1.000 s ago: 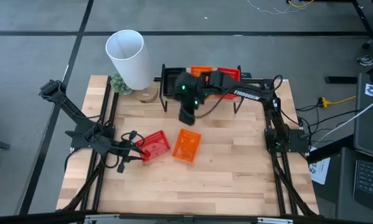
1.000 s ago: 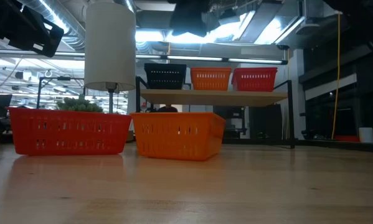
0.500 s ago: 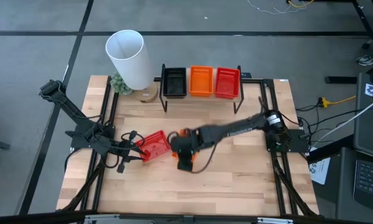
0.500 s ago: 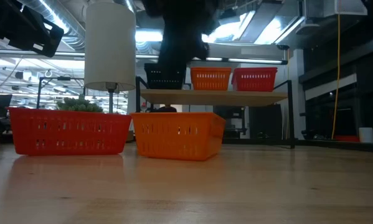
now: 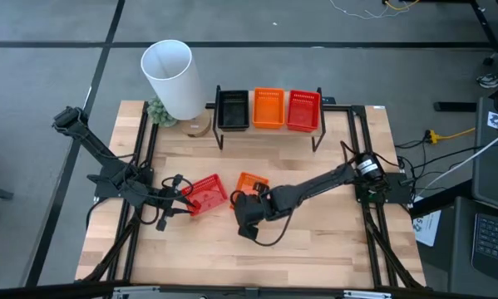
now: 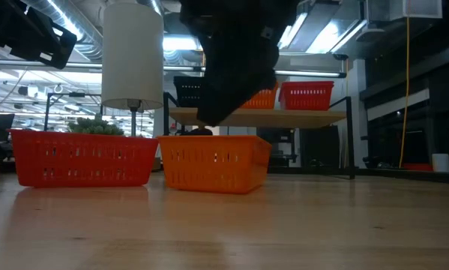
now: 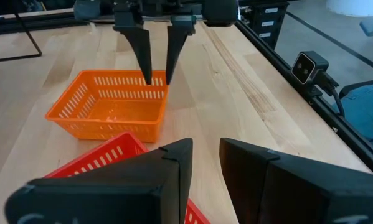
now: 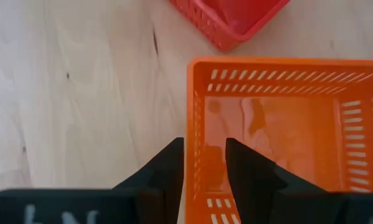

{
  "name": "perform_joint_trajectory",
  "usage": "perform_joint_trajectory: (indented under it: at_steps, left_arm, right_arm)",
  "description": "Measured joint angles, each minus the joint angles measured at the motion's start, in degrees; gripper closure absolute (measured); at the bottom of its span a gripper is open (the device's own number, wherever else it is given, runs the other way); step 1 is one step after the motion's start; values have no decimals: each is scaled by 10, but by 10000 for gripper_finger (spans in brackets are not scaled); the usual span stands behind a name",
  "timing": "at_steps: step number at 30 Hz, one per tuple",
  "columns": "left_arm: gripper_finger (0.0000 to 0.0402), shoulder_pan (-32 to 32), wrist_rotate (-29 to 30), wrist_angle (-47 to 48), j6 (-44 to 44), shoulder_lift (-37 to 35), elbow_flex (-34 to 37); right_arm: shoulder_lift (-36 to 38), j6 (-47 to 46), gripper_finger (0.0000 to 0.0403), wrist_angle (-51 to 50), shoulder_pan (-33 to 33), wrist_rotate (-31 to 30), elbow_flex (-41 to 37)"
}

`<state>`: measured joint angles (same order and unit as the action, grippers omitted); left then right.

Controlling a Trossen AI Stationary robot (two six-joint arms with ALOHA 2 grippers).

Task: Stack baskets on shelf by color
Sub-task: Stack the orange bin on top of the stacked orange bins on the shelf

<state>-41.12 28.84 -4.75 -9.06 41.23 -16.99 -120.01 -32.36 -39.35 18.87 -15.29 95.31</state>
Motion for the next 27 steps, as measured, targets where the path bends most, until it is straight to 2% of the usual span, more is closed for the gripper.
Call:
perform_joint_trajectory:
  at_steps: [9,27]
  left_arm:
    - [327,0,0,0,-11,0,0]
    - [327,0,0,2,-11,0,0]
  right_arm:
    - [0,-2,286,1,8,-37,0]
    - [-36,28,286,19,10,-62,0]
